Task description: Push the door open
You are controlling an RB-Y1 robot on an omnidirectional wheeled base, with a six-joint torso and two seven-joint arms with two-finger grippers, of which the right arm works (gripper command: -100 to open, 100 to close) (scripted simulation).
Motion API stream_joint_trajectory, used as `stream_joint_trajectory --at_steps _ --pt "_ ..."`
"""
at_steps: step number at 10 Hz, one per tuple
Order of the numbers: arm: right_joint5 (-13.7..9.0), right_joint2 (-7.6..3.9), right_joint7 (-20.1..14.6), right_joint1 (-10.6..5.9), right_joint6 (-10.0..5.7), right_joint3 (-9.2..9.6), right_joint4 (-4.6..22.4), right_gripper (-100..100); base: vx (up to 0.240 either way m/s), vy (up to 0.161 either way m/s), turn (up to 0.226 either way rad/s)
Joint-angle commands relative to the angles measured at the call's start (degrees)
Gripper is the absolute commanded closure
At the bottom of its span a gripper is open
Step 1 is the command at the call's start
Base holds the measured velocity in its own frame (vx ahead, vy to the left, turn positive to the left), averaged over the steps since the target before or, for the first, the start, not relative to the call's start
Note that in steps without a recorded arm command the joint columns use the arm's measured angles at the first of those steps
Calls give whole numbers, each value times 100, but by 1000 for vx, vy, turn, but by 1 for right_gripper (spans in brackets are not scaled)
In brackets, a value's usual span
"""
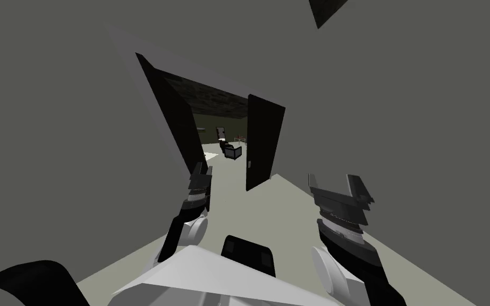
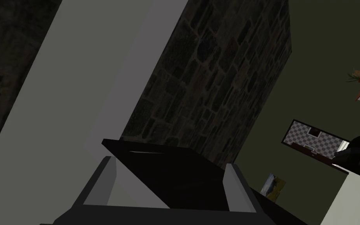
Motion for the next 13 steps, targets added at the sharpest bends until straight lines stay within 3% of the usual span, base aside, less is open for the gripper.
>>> stream_joint_trajectory --at_steps 1,3,13 --pt "-4 -27 13 -69 -25 -1 172 -100 126 8 67" --pt "-8 -53 27 -147 -53 -2 367 -100 30 -25 93" --pt "-45 -216 147 -782 -284 -11 1956 -100 62 -30 109"
